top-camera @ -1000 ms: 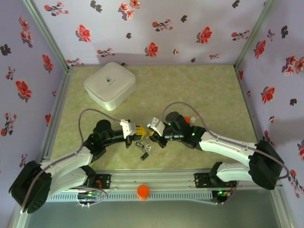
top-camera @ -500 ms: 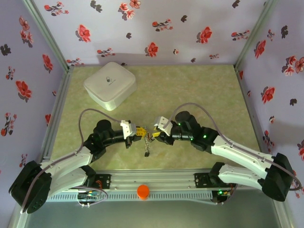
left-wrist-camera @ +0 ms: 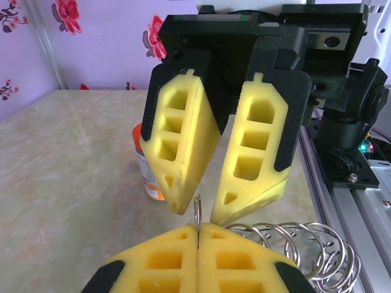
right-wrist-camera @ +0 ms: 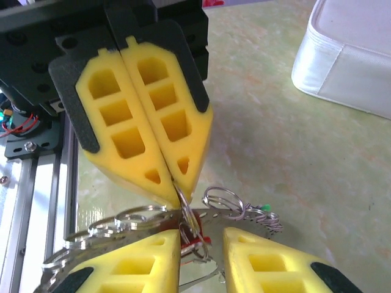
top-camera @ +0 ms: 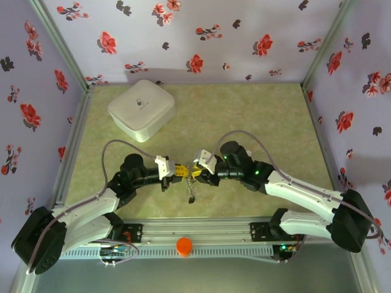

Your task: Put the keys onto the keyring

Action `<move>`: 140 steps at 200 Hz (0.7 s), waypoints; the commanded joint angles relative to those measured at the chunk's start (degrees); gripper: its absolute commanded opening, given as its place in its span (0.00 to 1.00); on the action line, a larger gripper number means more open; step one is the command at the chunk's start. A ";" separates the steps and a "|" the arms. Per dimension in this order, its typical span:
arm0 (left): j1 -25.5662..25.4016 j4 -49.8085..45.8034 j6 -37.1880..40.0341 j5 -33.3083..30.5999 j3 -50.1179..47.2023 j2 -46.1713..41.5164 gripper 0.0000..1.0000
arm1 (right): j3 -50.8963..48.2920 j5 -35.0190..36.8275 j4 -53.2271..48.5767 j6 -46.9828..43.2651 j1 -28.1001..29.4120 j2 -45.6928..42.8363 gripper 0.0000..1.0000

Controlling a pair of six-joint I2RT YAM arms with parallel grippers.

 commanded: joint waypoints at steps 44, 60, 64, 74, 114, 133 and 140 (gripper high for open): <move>-0.25 2.48 0.72 2.34 2.03 0.20 0.00 | 2.00 -3.30 3.58 1.11 -0.28 1.08 0.12; -0.29 2.59 0.65 2.51 2.21 0.13 0.00 | 2.31 -4.10 3.19 1.03 -0.30 1.34 0.05; -0.26 2.57 0.70 2.50 2.21 0.14 0.00 | 2.42 -4.57 2.90 0.95 -0.26 1.38 0.03; -0.23 2.07 1.13 2.11 2.30 0.03 0.00 | 2.87 -5.29 1.82 0.30 -0.26 1.51 0.00; -0.34 -13.33 6.51 -4.52 5.73 -0.79 0.38 | 7.51 -1.64 -8.82 -5.30 0.09 2.02 0.00; -0.58 -19.74 9.28 -4.60 7.65 -0.25 0.35 | 10.68 2.20 -15.26 -9.09 0.82 3.25 0.00; -0.69 -21.05 10.04 -4.44 8.18 -0.07 0.34 | 11.96 2.96 -17.28 -10.06 1.11 3.79 0.00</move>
